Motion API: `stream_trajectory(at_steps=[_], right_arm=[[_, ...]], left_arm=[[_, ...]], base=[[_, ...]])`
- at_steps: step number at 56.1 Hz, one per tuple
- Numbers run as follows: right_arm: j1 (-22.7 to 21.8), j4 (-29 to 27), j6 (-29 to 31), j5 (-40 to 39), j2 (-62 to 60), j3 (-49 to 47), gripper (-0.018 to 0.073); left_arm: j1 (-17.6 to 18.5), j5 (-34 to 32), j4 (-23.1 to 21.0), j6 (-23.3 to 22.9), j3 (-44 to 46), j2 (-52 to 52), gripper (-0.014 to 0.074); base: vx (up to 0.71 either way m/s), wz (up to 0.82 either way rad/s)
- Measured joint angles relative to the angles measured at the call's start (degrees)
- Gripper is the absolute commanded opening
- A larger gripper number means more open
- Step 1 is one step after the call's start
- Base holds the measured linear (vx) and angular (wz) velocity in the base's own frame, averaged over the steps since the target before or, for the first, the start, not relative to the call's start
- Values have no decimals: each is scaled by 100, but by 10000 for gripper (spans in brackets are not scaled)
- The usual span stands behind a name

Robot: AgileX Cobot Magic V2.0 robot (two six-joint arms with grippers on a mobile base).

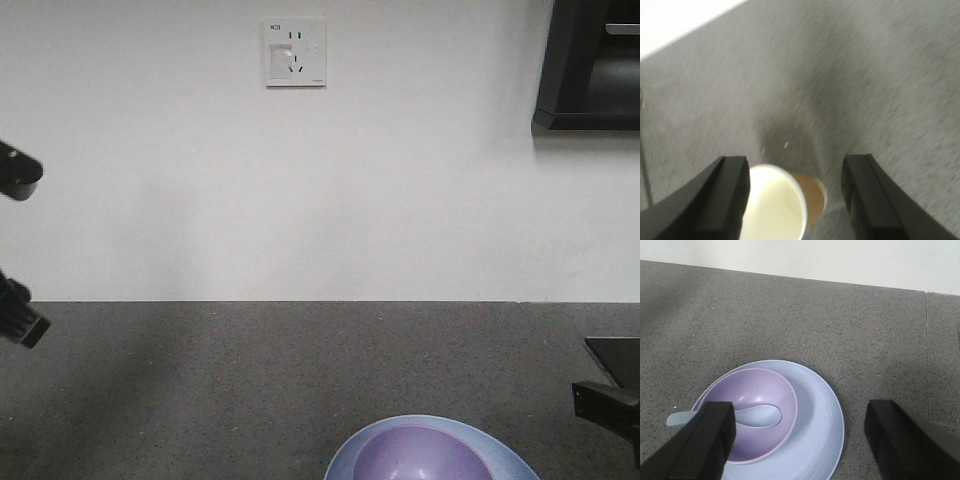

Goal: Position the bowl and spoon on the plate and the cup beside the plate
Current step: 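Grasp the brown paper cup with the left gripper and lift it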

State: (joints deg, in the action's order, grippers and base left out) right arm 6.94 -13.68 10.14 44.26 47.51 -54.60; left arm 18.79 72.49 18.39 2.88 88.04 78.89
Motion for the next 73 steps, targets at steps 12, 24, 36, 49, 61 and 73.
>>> stream_trajectory(at_steps=[12,24,36,49,61,73], right_arm=[[0,0,-7,-16,0,0,578],[0,0,-21,-20,0,0,578],[0,5,-23,-20,0,0,578],[0,24,-28,-28,0,0,578],[0,24,-28,-28,0,0,578],[0,24,-28,-33,0,0,578]], left_arm=[[-137,-143,-21,83,-764,-47,523],[-290,-221,-56,-216,-1144,120,523],[-425,-348,-58,-288,-1491,382,523],[-532,-517,-58,-288,-1639,552,115],[-532,-530,-80,-196,-1639,557,-8],[-532,-531,-272,-89,-1493,364,-8]], base=[[0,0],[0,0],[0,0],[0,0],[0,0],[0,0]])
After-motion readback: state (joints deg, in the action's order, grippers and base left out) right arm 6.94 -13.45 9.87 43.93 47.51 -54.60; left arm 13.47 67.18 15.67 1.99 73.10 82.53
